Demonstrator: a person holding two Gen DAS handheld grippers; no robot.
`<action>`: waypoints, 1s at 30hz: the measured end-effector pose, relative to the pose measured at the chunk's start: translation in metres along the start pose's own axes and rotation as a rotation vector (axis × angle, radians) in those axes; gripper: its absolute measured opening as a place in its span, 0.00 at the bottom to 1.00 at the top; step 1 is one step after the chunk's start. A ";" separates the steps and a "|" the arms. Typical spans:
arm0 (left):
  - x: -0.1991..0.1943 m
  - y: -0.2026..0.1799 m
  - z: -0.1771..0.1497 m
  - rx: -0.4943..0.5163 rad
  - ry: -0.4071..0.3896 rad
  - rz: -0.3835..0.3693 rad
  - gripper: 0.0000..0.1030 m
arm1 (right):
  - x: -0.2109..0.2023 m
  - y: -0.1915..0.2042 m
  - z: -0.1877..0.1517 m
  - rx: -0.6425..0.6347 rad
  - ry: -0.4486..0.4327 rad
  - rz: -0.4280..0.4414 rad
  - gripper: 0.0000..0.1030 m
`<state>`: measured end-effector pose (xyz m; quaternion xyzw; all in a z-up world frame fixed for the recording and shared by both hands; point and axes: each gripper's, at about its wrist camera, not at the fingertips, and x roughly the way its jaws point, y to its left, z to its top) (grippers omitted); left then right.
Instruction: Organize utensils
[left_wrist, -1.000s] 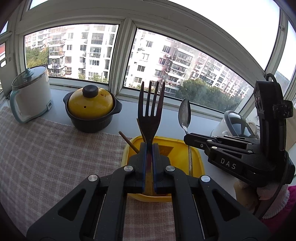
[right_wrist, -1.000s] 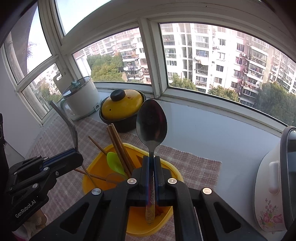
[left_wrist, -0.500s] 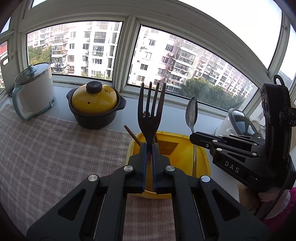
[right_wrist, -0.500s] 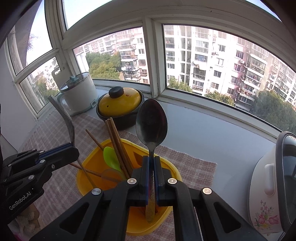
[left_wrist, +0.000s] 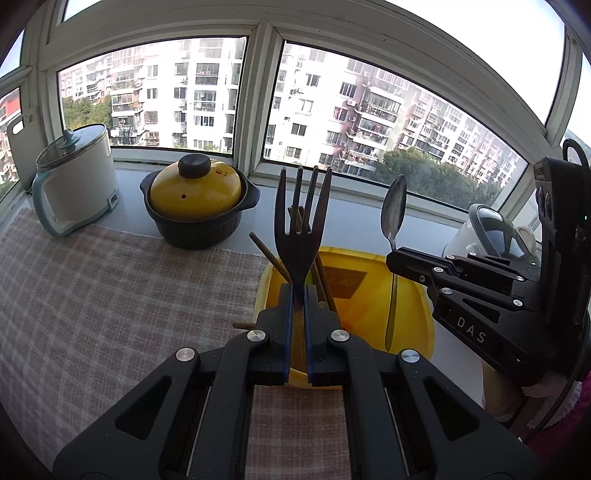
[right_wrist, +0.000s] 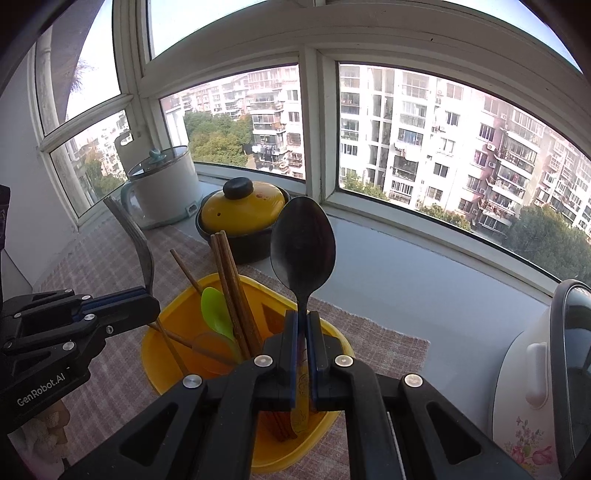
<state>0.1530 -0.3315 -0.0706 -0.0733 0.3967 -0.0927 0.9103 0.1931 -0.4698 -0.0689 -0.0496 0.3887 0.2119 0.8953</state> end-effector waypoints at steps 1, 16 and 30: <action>0.001 -0.001 -0.001 -0.001 0.002 0.004 0.03 | 0.000 0.000 0.000 -0.002 -0.004 0.003 0.02; -0.003 -0.005 0.001 -0.020 -0.003 0.045 0.12 | -0.007 -0.008 -0.002 -0.018 -0.059 0.014 0.13; -0.036 -0.005 -0.003 -0.016 -0.053 0.049 0.25 | -0.031 0.000 -0.004 0.002 -0.105 -0.026 0.56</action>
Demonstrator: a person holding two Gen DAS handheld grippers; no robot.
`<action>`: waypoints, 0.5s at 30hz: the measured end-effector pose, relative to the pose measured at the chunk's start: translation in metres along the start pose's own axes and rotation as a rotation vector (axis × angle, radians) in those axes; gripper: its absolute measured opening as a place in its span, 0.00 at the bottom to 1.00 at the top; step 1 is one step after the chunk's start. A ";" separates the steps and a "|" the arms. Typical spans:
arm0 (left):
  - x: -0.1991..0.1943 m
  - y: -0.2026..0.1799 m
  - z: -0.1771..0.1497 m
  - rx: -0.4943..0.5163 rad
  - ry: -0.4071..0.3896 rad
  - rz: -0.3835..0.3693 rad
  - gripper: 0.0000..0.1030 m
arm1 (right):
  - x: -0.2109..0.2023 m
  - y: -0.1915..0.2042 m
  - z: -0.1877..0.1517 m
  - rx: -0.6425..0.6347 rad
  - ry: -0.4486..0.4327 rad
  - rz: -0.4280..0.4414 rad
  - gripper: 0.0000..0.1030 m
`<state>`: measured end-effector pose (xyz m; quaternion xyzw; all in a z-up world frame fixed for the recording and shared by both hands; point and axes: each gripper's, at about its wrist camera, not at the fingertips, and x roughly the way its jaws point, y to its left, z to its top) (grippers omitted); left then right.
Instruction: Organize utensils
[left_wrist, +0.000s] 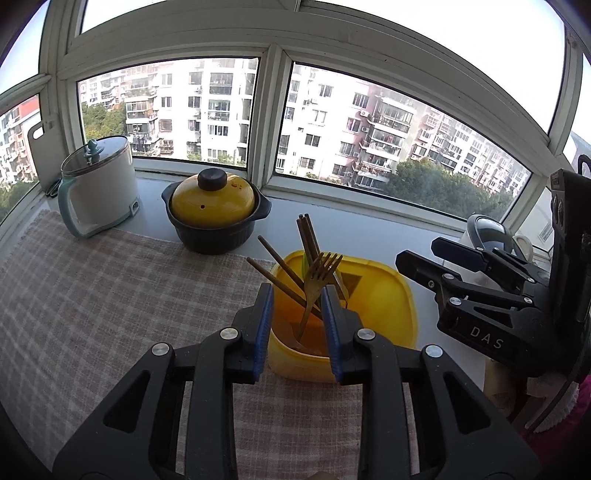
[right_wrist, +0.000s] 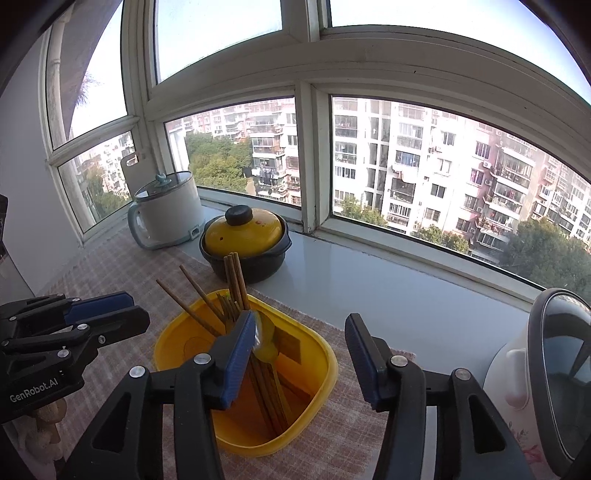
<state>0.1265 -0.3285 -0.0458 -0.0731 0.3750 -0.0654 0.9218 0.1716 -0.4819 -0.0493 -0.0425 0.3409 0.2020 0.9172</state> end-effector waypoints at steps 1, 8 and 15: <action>-0.003 0.001 -0.001 0.000 -0.003 -0.001 0.25 | -0.002 0.001 0.000 0.002 -0.001 -0.004 0.58; -0.022 0.012 -0.007 0.012 -0.013 -0.001 0.25 | -0.015 0.012 -0.004 0.013 0.001 -0.031 0.62; -0.044 0.028 -0.012 0.040 -0.023 0.011 0.29 | -0.031 0.029 -0.006 0.029 -0.003 -0.062 0.65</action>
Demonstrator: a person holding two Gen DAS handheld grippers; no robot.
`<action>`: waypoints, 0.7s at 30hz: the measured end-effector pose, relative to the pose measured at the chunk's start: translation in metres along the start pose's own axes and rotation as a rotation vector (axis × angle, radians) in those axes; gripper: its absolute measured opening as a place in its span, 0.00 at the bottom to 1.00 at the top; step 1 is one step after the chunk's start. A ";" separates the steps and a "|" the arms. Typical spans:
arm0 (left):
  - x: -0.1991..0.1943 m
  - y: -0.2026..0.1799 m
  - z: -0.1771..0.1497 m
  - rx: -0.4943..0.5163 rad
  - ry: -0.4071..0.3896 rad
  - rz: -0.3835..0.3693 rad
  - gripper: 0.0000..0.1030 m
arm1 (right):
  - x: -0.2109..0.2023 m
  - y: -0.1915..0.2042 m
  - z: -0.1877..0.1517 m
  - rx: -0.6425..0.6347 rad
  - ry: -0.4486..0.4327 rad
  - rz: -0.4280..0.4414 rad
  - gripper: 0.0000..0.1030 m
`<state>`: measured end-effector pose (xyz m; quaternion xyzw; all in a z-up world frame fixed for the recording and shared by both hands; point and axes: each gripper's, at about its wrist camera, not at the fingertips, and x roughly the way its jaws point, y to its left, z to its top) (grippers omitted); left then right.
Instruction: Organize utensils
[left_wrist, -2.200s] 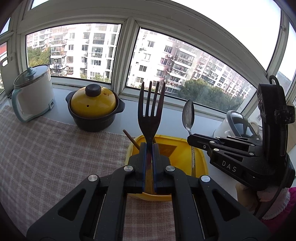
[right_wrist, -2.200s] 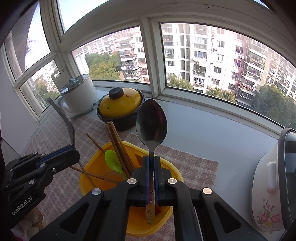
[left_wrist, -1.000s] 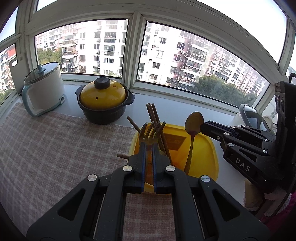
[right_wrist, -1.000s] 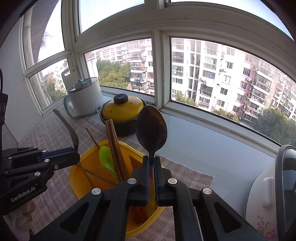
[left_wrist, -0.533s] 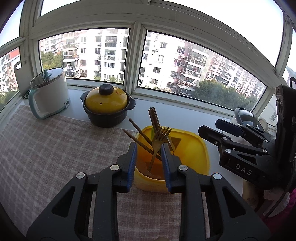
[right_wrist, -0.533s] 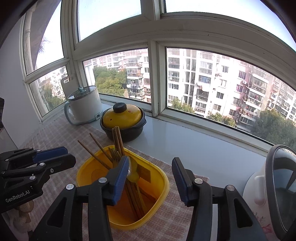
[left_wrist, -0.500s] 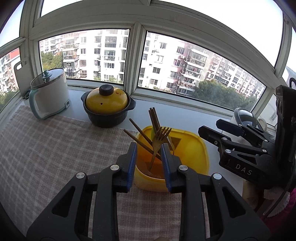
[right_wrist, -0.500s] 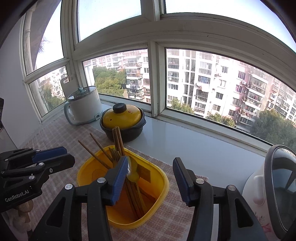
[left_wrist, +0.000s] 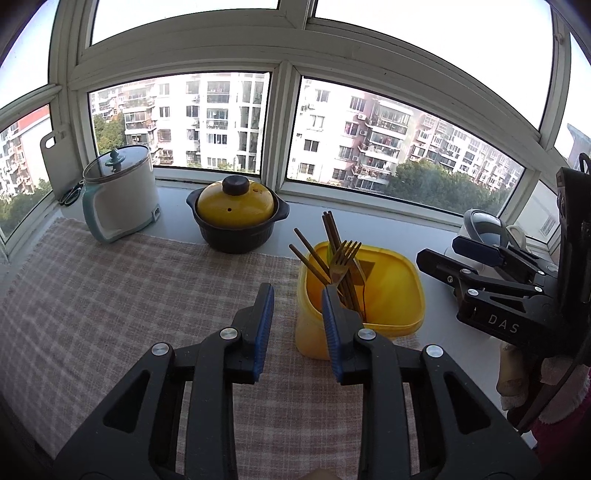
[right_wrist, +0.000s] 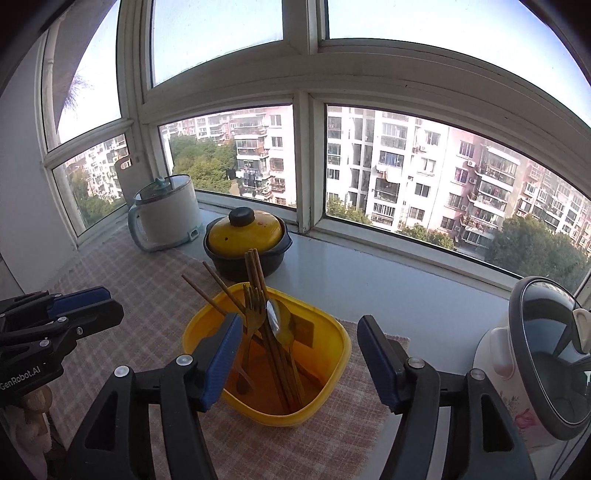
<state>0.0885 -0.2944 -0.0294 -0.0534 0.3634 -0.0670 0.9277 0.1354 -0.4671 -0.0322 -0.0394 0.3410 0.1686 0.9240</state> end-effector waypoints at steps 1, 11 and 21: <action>-0.003 0.003 0.000 0.001 0.000 0.000 0.32 | -0.003 0.003 0.000 0.002 -0.002 -0.004 0.65; -0.024 0.041 0.001 0.009 -0.019 -0.036 0.53 | -0.031 0.035 0.004 0.038 -0.034 -0.069 0.74; -0.039 0.083 0.012 0.090 -0.022 -0.126 0.70 | -0.050 0.076 0.007 0.121 -0.060 -0.191 0.87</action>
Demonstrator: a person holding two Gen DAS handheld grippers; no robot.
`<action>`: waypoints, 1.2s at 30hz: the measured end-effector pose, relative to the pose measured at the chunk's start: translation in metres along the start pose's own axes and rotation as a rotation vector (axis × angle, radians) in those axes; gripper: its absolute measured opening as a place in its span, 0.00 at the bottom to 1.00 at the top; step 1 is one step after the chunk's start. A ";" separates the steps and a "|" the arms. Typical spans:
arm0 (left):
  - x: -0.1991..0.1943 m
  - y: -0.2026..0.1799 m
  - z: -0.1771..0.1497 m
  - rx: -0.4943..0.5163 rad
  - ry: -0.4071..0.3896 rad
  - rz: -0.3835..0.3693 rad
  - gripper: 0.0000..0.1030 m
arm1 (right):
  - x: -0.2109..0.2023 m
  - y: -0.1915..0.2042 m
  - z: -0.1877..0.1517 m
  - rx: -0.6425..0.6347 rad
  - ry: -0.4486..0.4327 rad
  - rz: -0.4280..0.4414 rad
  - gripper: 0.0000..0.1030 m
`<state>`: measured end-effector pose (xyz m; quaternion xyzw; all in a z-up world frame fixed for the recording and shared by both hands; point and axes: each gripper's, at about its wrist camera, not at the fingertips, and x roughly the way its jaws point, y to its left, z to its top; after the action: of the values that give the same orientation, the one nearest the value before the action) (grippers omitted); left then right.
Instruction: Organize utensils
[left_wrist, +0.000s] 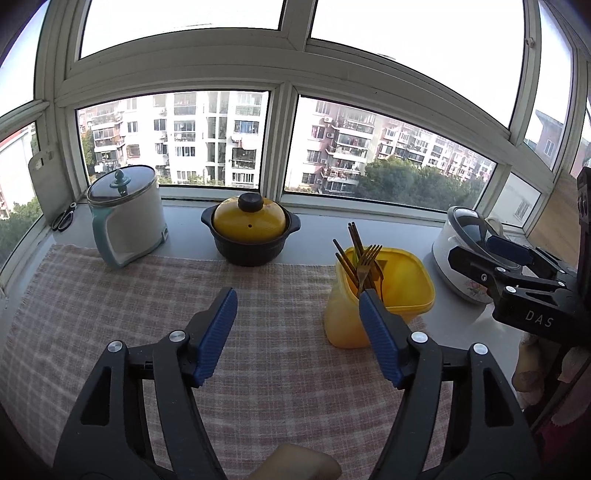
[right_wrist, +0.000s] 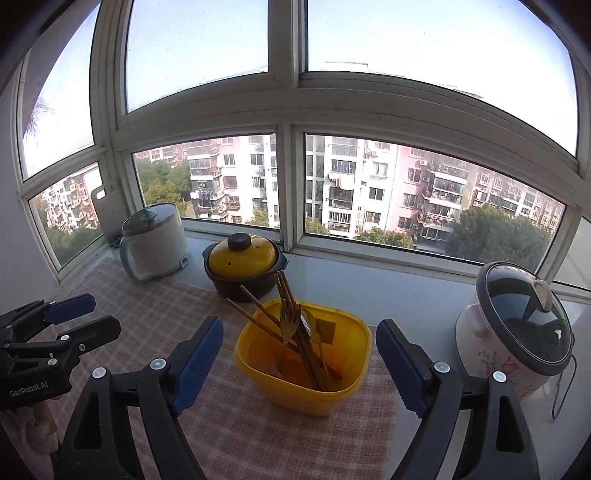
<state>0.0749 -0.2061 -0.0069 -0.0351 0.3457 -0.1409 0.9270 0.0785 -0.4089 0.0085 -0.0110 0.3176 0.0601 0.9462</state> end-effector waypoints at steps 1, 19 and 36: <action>-0.002 0.006 0.001 0.007 0.006 -0.010 0.70 | -0.002 0.005 0.000 0.008 -0.001 -0.016 0.87; -0.033 0.057 0.008 0.110 -0.037 -0.034 0.91 | -0.027 0.069 -0.006 0.104 -0.065 -0.224 1.00; -0.029 0.031 -0.014 0.151 -0.004 -0.073 0.98 | -0.043 0.061 -0.028 0.183 -0.066 -0.288 1.00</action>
<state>0.0518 -0.1674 -0.0044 0.0222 0.3305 -0.2002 0.9220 0.0206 -0.3544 0.0135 0.0317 0.2856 -0.1048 0.9521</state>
